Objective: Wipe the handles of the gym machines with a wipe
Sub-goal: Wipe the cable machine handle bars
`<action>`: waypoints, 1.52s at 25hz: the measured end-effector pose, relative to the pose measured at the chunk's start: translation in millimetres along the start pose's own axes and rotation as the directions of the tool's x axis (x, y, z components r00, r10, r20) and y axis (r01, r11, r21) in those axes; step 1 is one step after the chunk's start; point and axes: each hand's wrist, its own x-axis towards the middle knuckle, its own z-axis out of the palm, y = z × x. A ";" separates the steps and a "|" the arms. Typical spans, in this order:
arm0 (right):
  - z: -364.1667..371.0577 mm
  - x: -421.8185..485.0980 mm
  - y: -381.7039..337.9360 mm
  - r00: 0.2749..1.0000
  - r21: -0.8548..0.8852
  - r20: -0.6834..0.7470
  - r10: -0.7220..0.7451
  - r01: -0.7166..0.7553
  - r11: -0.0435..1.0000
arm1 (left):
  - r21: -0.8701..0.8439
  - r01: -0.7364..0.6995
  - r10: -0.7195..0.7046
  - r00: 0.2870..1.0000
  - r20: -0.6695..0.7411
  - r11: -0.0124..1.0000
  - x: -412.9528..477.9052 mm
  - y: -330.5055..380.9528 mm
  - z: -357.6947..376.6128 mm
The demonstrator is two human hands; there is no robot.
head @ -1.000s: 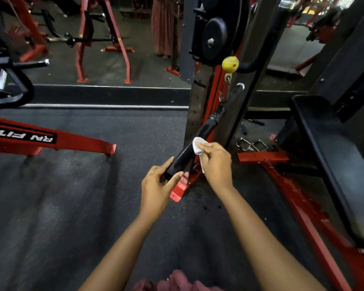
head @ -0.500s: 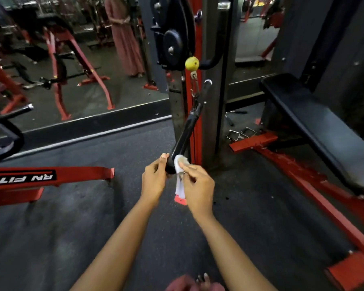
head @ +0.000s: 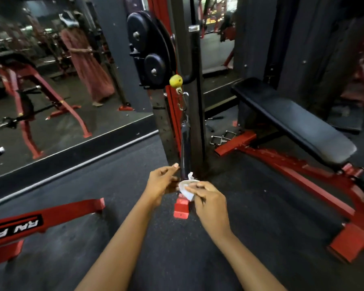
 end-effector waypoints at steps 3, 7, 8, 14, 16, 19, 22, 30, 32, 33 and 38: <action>9.6 2.4 -2.7 0.967 0.041 -0.248 0.063 -0.055 0.998 | -0.063 0.132 -0.117 0.971 0.208 0.989 21.8 -0.6 -5.7; 34.5 9.9 -15.1 0.917 0.048 -0.397 0.037 -0.019 0.999 | -0.080 0.232 -0.177 0.886 0.429 0.969 38.3 6.5 -2.3; 42.6 10.0 -16.4 0.902 0.043 -0.428 0.057 -0.043 0.998 | -0.071 0.245 -0.186 0.867 0.463 0.967 43.3 8.2 -1.0; 57.7 17.0 -15.0 0.648 0.045 -0.743 0.171 -0.207 0.977 | -0.178 0.314 -0.195 0.853 0.483 0.933 67.4 2.7 3.9; 64.2 27.1 -19.1 0.639 0.054 -0.746 0.185 -0.219 0.974 | -0.238 0.290 -0.148 0.866 0.478 0.927 69.7 1.9 -0.7; 85.5 32.1 -20.8 0.679 0.044 -0.708 0.194 -0.232 0.972 | -0.223 0.218 -0.084 0.867 0.492 0.950 73.4 1.9 -11.3; 92.6 25.4 -13.7 0.698 0.019 -0.697 0.167 -0.215 0.976 | -0.167 0.151 -0.046 0.860 0.509 0.974 75.4 -0.9 -22.7; 102.1 30.9 -13.3 0.776 -0.099 -0.629 0.043 -0.135 0.986 | -0.184 0.127 -0.006 0.837 0.547 0.975 75.9 0.7 -33.6; 100.3 26.3 -8.1 0.801 -0.131 -0.598 0.020 -0.122 0.984 | -0.189 0.144 -0.020 0.843 0.538 0.971 78.3 -3.0 -36.2; 97.8 23.4 -6.5 0.811 -0.127 -0.585 0.027 -0.125 0.984 | -0.192 0.159 -0.034 0.846 0.532 0.968 79.8 -6.1 -37.6; 68.5 24.4 3.5 0.821 -0.032 -0.547 0.164 -0.217 0.976 | -0.032 0.019 -0.002 0.876 0.483 0.999 84.4 -12.9 -41.2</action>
